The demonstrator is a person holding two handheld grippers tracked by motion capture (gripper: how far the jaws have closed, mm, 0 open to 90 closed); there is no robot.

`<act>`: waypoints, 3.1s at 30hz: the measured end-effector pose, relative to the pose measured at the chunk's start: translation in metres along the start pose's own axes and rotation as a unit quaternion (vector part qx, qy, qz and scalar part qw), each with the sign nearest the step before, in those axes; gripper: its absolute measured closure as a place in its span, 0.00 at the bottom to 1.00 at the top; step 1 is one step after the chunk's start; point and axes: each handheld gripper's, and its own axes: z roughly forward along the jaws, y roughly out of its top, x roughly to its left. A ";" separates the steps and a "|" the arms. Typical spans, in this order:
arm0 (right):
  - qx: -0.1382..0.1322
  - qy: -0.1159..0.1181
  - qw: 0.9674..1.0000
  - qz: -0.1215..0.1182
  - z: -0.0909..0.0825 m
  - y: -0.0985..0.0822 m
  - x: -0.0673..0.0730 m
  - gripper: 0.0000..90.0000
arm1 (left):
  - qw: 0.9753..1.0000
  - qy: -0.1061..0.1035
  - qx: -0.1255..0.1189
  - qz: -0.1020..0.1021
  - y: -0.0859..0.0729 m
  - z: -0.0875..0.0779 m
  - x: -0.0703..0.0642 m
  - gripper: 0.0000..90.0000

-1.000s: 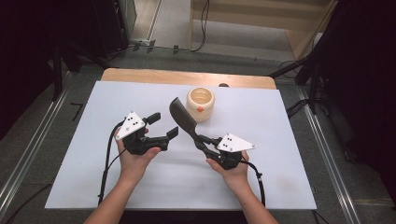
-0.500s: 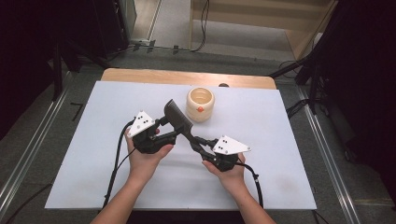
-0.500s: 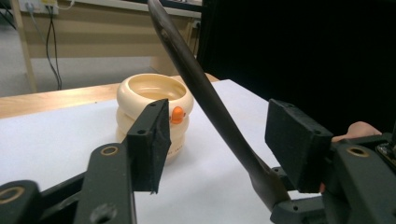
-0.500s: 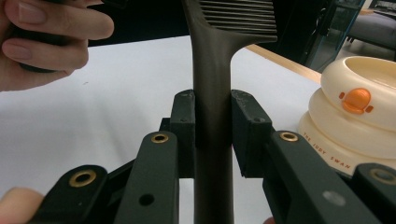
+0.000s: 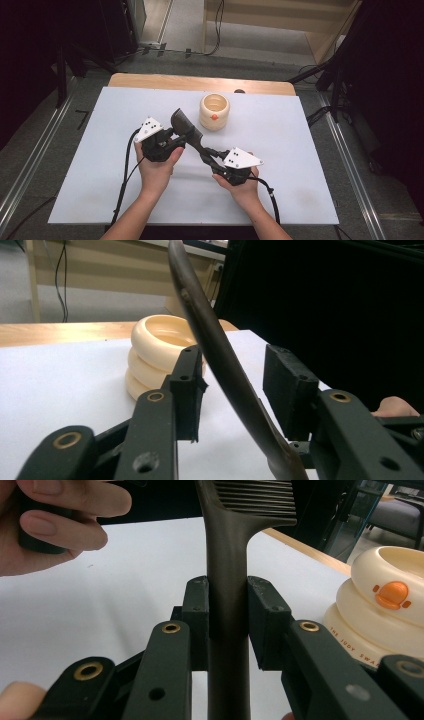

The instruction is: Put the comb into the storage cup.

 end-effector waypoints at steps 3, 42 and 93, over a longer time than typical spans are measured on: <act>-0.002 -0.001 1.000 -0.001 0.000 0.000 0.001 0.78 | 1.000 -0.003 0.002 -0.008 0.000 0.001 0.000 0.76; -0.025 -0.003 0.994 0.103 -0.032 -0.015 -0.041 0.00 | 0.995 -0.098 -0.021 -0.009 0.015 -0.003 0.009 0.94; 0.001 -0.109 0.988 0.113 -0.128 -0.078 -0.085 0.00 | 0.996 -0.087 -0.025 0.015 0.048 0.010 0.023 0.95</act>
